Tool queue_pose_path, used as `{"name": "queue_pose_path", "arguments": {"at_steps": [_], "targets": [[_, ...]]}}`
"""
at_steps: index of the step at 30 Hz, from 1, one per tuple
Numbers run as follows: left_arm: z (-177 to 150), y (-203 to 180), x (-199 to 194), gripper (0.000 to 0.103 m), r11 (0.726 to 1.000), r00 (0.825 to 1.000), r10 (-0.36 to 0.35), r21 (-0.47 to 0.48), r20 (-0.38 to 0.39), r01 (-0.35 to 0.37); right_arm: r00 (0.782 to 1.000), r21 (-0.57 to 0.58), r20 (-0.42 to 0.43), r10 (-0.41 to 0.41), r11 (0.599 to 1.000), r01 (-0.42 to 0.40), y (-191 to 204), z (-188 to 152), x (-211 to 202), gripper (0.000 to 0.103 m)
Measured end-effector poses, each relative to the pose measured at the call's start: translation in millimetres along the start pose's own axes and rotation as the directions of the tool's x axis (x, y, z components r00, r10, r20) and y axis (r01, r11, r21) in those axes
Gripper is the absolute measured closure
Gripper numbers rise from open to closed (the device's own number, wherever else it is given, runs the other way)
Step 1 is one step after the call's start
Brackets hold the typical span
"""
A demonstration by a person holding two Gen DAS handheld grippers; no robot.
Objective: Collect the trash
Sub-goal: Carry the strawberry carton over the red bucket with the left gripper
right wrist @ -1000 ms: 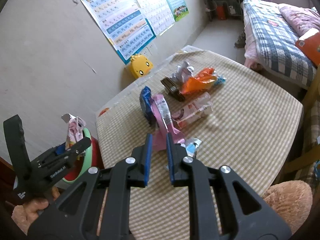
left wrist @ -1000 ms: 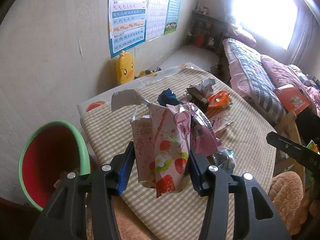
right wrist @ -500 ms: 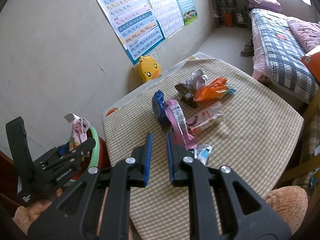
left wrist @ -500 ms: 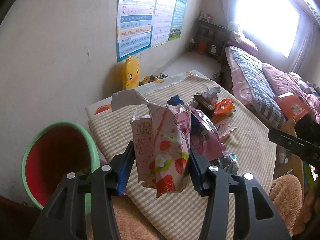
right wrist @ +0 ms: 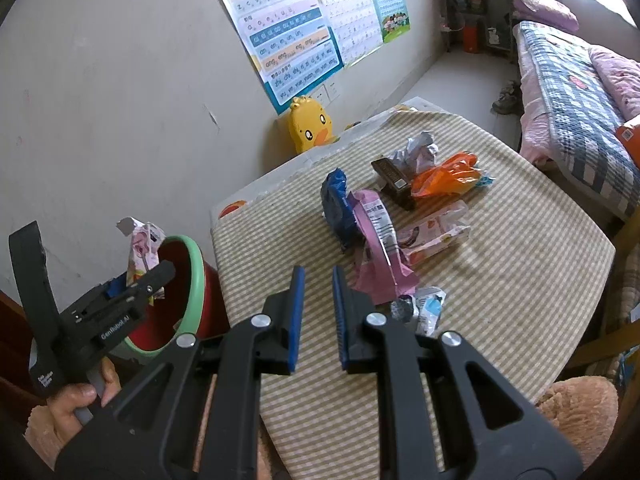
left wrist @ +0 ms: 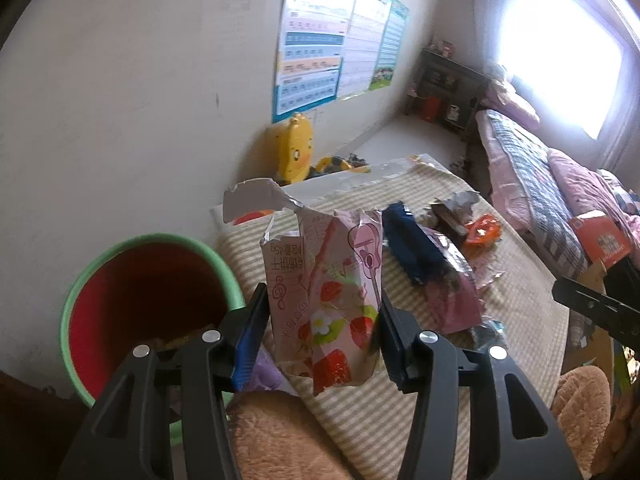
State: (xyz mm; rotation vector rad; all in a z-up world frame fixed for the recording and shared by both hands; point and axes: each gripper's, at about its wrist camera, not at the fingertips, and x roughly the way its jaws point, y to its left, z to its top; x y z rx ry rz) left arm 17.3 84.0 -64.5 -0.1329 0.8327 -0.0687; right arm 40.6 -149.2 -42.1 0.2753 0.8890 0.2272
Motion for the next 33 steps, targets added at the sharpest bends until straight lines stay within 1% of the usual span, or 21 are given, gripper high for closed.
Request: {"name": "queue_pose_path", "arguments": {"at_steps": [4, 19, 25, 33], "targets": [[-3, 13, 0, 0.054, 1.0, 1.0, 0.025, -0.013, -0.003, -0.025, 1.0, -0.019, -0.011, 0.005, 1.0, -0.005, 9, 0, 5, 0.088], [-7, 44, -1, 0.054, 0.996, 0.998, 0.068, -0.064, -0.007, -0.069, 0.999, -0.075, -0.039, 0.018, 0.997, -0.02, 36, 2, 16, 0.088], [-11, 65, -1, 0.053, 0.99, 0.995, 0.101, -0.094, -0.016, -0.102, 0.998, -0.127, -0.054, 0.034, 0.991, -0.04, 60, 3, 25, 0.088], [-22, 102, 2, 0.053, 0.976, 0.987, 0.155, -0.147, -0.042, -0.16, 0.994, -0.189, -0.09, 0.055, 0.979, -0.071, 92, 1, 43, 0.088]]}}
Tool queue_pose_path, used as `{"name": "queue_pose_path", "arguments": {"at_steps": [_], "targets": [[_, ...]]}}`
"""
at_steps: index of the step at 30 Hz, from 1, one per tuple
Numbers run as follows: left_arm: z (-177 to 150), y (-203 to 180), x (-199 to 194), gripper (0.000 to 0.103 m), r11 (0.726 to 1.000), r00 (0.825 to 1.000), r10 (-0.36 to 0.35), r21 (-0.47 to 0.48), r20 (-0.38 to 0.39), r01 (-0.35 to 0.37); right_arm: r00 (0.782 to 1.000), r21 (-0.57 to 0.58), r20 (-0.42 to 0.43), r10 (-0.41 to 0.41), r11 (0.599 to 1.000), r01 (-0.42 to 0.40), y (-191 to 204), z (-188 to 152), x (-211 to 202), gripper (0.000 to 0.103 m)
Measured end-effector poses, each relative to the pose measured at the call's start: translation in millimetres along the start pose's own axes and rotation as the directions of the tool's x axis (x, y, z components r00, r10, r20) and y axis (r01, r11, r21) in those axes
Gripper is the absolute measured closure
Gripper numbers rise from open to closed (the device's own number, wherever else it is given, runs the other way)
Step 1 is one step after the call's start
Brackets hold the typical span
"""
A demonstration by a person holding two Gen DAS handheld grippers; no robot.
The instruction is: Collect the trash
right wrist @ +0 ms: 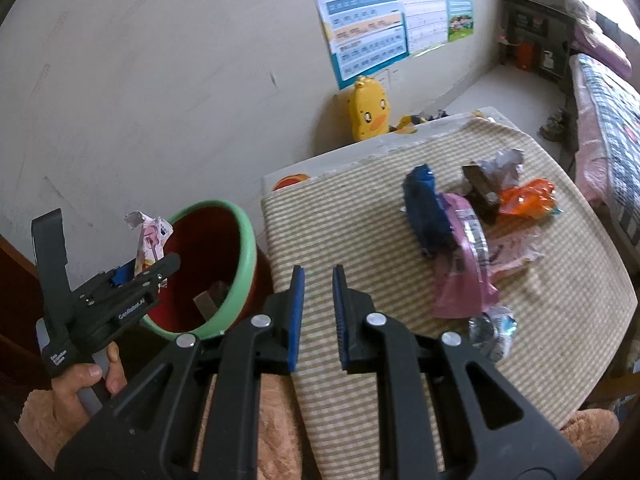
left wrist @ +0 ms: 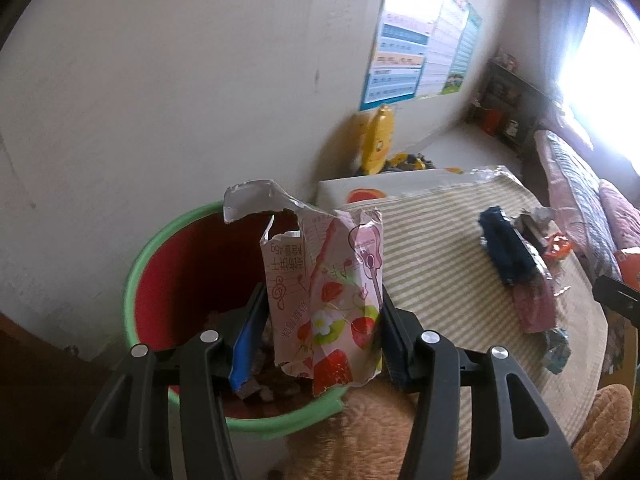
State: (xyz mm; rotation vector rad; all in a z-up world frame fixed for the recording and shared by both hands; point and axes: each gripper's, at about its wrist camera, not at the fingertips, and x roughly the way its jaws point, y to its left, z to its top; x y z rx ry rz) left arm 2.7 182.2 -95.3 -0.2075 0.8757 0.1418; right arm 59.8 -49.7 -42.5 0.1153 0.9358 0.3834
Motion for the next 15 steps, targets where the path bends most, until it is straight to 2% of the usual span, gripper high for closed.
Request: {"name": "queue_pose_path", "arguments": {"at_steps": [15], "targets": [[-3, 55, 15, 0.053, 0.993, 0.994, 0.101, -0.059, -0.038, -0.103, 0.995, -0.081, -0.073, 0.071, 0.994, -0.077, 56, 10, 48, 0.088]]}}
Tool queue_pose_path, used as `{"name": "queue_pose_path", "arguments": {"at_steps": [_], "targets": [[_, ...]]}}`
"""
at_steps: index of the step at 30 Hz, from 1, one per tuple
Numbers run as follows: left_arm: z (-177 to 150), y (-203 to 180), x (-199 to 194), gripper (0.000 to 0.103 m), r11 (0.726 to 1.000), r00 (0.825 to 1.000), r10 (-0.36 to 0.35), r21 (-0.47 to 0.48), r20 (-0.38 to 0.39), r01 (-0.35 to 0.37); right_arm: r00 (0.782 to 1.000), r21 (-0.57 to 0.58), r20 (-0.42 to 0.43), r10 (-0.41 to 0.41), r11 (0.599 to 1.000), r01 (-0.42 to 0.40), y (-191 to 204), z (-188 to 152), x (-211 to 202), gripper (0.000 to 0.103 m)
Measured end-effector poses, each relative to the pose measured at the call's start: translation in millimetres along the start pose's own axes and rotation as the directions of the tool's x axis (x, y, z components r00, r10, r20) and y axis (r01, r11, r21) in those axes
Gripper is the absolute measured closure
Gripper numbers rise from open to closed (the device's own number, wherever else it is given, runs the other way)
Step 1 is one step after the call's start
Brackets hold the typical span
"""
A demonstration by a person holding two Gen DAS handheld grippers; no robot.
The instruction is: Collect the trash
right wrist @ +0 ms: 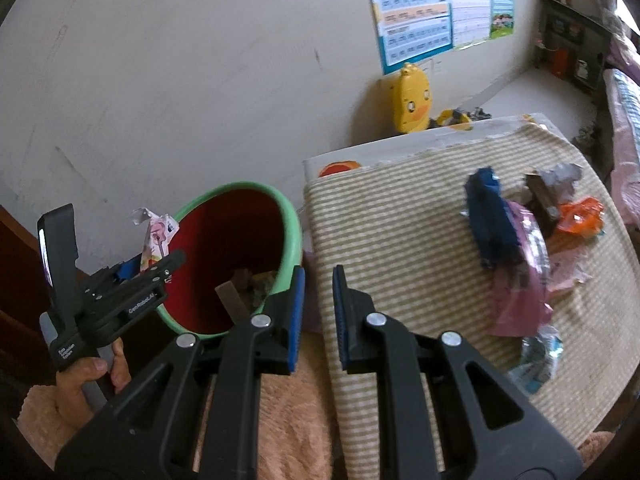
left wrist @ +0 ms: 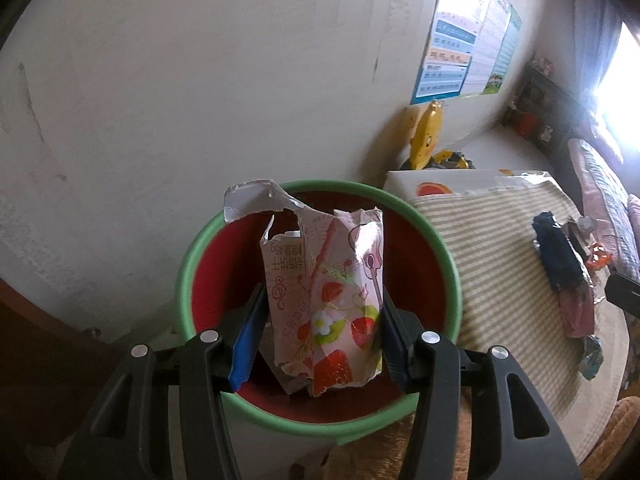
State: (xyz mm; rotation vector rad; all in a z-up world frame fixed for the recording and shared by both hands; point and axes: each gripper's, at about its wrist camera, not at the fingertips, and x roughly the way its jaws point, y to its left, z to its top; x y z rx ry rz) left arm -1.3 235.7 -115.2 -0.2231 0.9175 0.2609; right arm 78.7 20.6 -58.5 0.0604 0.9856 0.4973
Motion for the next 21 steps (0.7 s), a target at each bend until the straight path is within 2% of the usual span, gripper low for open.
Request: {"name": "queue_pose_path", "arguments": {"at_steps": [7, 11, 12, 13, 14, 15, 17, 18, 20, 21], "targets": [[2, 13, 4, 0.053, 0.999, 0.999, 0.036, -0.004, -0.012, -0.036, 0.994, -0.009, -0.012, 0.11, 0.994, -0.11, 29, 16, 25, 0.088], [1, 18, 3, 0.053, 0.999, 0.999, 0.046, -0.012, -0.016, -0.046, 0.993, -0.037, 0.006, 0.118, 0.992, -0.118, 35, 23, 22, 0.087], [1, 19, 2, 0.053, 0.999, 0.999, 0.045, -0.014, -0.015, -0.046, 0.995, -0.036, 0.012, 0.096, 0.995, -0.095, 30, 22, 20, 0.084], [0, 19, 1, 0.053, 0.999, 0.999, 0.044, -0.015, -0.015, -0.045, 0.997, -0.028, 0.018, 0.073, 0.997, -0.072, 23, 21, 17, 0.064], [0, 20, 0, 0.053, 0.999, 0.999, 0.044, -0.016, -0.015, -0.044, 0.999, 0.008, 0.037, 0.018, 1.0, -0.018, 5, 15, 12, 0.037], [-1, 21, -1, 0.052, 0.999, 0.999, 0.041, -0.021, -0.014, -0.041, 0.998, 0.045, 0.052, -0.022, 0.999, 0.019, -12, 9, 7, 0.03], [-2, 22, -2, 0.052, 0.999, 0.999, 0.032, -0.026, -0.014, -0.033, 0.992, 0.145, 0.047, -0.121, 0.983, 0.113, -55, -7, 0, 0.027], [-3, 21, -2, 0.052, 0.999, 0.999, 0.032, -0.021, -0.012, -0.033, 0.982, 0.204, 0.024, -0.186, 0.963, 0.178, -80, -17, -3, 0.027], [-4, 19, 1, 0.052, 0.999, 0.999, 0.031, -0.015, -0.017, -0.031, 0.963, 0.333, -0.049, -0.267, 0.904, 0.267, -129, -38, -6, 0.027], [-4, 19, 2, 0.052, 1.0, 0.999, 0.025, -0.018, -0.02, -0.026, 0.958, 0.403, -0.077, -0.277, 0.87, 0.284, -152, -50, -8, 0.027]]}}
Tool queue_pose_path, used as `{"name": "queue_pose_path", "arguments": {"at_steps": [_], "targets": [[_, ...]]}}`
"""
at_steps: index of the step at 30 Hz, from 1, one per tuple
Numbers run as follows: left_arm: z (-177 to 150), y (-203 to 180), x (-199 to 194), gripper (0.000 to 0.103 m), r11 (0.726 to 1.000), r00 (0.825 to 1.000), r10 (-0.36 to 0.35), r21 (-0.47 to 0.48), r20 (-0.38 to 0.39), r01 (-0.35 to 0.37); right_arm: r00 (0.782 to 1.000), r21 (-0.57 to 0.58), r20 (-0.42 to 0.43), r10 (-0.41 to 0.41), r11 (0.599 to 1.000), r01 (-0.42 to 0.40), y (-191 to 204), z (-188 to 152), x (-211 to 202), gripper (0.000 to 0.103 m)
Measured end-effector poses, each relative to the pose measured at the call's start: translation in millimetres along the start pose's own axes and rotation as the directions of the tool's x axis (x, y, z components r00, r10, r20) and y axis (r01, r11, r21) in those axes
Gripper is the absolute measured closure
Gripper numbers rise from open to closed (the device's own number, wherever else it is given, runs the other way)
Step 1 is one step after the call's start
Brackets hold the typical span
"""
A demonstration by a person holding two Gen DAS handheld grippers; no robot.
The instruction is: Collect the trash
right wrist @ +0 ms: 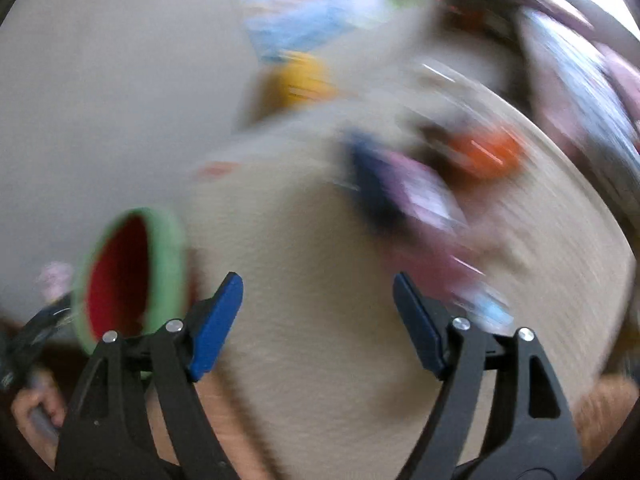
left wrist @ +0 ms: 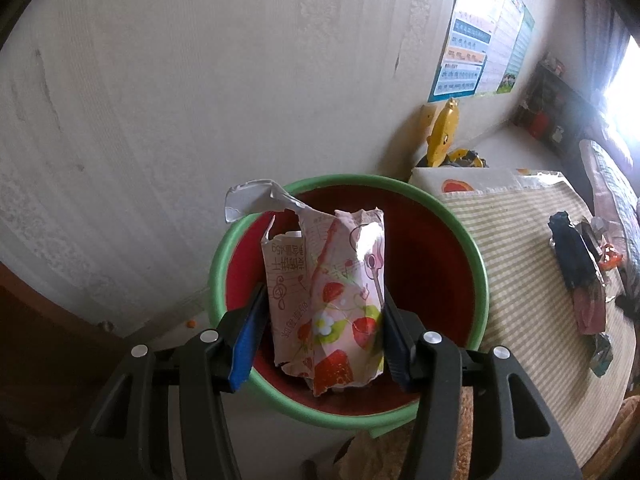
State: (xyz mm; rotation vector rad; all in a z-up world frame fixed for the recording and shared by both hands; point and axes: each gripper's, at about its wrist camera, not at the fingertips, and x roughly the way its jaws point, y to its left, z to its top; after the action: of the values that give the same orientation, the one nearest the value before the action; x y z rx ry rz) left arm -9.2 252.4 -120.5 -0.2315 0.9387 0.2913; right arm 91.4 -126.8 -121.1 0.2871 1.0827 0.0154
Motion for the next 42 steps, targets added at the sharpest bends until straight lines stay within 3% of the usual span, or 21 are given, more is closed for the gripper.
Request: {"name": "queue_pose_path", "arguments": {"at_steps": [4, 9, 10, 11, 12, 16, 20, 23, 28, 31, 37, 39, 40, 42], "targets": [[0, -8, 3, 0.052, 1.0, 1.0, -0.02, 0.005, -0.007, 0.02, 0.993, 0.136, -0.08, -0.085, 0.986, 0.095, -60, -10, 19, 0.027], [1, -18, 0, 0.051, 0.999, 0.999, -0.034, 0.027, 0.0, 0.034, 0.989, 0.137, -0.138, -0.047, 0.988, 0.066, -70, -21, 38, 0.028], [0, -18, 1, 0.051, 0.999, 0.999, -0.034, 0.022, -0.003, 0.034, 0.989, 0.132, -0.144, -0.04, 0.989, 0.06, -69, -21, 41, 0.036], [0, -17, 1, 0.051, 0.999, 0.999, -0.035, 0.019, -0.005, 0.035, 0.987, 0.132, -0.159, -0.023, 0.99, 0.044, -69, -23, 43, 0.055], [-1, -17, 1, 0.051, 0.999, 0.999, -0.033, 0.016, -0.008, 0.034, 0.986, 0.14, -0.165, -0.009, 0.99, 0.033, -69, -24, 44, 0.064], [-2, -15, 1, 0.051, 1.0, 1.0, -0.024, 0.017, -0.01, 0.024, 0.998, 0.131, -0.055, -0.011, 0.991, 0.018, -67, -27, 10, 0.07], [0, -12, 4, 0.051, 1.0, 1.0, -0.008, 0.008, -0.01, 0.008, 0.998, 0.026, 0.056, 0.04, 0.999, -0.042, -33, -21, -36, 0.07], [1, -13, 7, 0.051, 1.0, 1.0, -0.004, 0.013, -0.014, 0.004, 0.992, -0.069, 0.068, 0.11, 0.992, -0.105, 8, -13, -43, 0.07], [0, -12, 8, 0.051, 1.0, 1.0, 0.003, 0.019, -0.015, -0.003, 0.965, -0.231, -0.018, 0.261, 0.938, -0.258, 92, -17, -31, 0.07], [0, -8, 9, 0.05, 1.0, 1.0, 0.009, 0.014, -0.024, -0.009, 0.934, -0.312, -0.088, 0.346, 0.881, -0.356, 146, -24, -22, 0.07], [-3, -3, 11, 0.045, 1.0, 0.999, 0.016, 0.008, -0.037, -0.016, 0.881, -0.369, -0.191, 0.433, 0.8, -0.473, 203, -22, -6, 0.067], [-3, -3, 10, 0.029, 1.0, 0.999, 0.029, 0.006, -0.026, -0.028, 0.869, -0.349, -0.215, 0.445, 0.796, -0.494, 213, -20, 0, 0.052], [-2, -3, 9, 0.027, 1.0, 0.999, 0.029, 0.004, -0.02, -0.028, 0.87, -0.337, -0.202, 0.45, 0.802, -0.493, 213, -18, 1, 0.037], [-1, -3, 7, 0.026, 1.0, 1.0, 0.023, 0.001, -0.017, -0.023, 0.867, -0.317, -0.191, 0.46, 0.807, -0.498, 208, -14, 1, 0.033]]}}
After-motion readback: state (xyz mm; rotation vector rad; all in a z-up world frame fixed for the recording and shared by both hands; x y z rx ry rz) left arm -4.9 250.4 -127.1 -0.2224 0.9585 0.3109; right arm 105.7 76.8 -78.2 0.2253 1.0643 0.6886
